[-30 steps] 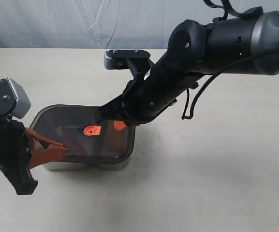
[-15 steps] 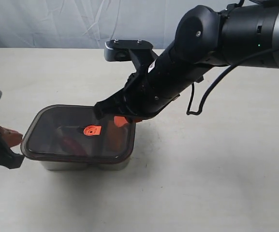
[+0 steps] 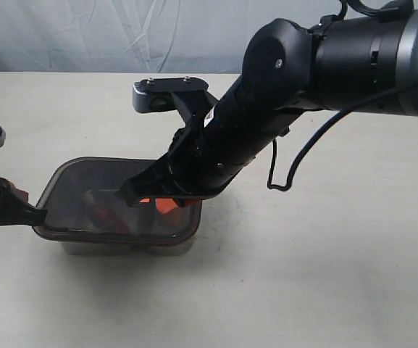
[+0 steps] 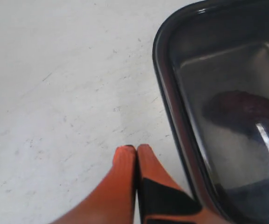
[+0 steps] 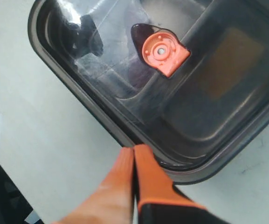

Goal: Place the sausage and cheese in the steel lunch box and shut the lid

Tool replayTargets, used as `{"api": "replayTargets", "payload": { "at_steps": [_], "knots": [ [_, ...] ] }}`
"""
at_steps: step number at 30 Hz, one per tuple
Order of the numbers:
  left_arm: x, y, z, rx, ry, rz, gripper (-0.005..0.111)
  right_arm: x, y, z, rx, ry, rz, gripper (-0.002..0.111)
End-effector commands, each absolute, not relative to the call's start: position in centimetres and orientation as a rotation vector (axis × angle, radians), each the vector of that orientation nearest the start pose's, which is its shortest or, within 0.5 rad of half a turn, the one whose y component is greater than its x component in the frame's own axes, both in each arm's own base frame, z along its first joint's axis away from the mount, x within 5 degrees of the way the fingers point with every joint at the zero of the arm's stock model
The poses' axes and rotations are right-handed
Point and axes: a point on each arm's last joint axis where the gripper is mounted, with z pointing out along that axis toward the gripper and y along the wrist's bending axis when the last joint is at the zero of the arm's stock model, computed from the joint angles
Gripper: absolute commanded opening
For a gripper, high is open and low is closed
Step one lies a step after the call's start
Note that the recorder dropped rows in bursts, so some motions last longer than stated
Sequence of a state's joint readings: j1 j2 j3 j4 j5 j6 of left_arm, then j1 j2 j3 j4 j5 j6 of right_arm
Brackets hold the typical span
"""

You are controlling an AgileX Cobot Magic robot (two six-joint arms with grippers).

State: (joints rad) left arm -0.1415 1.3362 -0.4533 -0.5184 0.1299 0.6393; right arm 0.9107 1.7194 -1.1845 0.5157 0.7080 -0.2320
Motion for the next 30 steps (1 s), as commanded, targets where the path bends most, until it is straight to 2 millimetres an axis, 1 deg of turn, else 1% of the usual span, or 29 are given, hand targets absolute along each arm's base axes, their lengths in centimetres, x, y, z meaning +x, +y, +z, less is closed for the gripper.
{"api": "replayTargets", "payload": {
  "at_steps": [1,8,16,30],
  "knots": [
    [22.8,-3.8,16.8,0.304,2.472,-0.102,0.0,19.3,29.7,23.4,-1.144,2.555,0.73,-0.001],
    [22.7,-4.0,16.6,0.3,2.514,-0.143,0.0,19.5,29.8,22.9,-1.153,2.556,0.709,-0.001],
    [22.4,-5.1,16.5,0.358,2.524,-0.176,0.0,19.5,29.8,23.0,-1.148,2.55,0.71,-0.001],
    [22.1,-5.3,16.4,0.367,2.551,-0.201,0.0,19.6,29.8,23.0,-1.143,2.552,0.711,-0.001]
  ]
}}
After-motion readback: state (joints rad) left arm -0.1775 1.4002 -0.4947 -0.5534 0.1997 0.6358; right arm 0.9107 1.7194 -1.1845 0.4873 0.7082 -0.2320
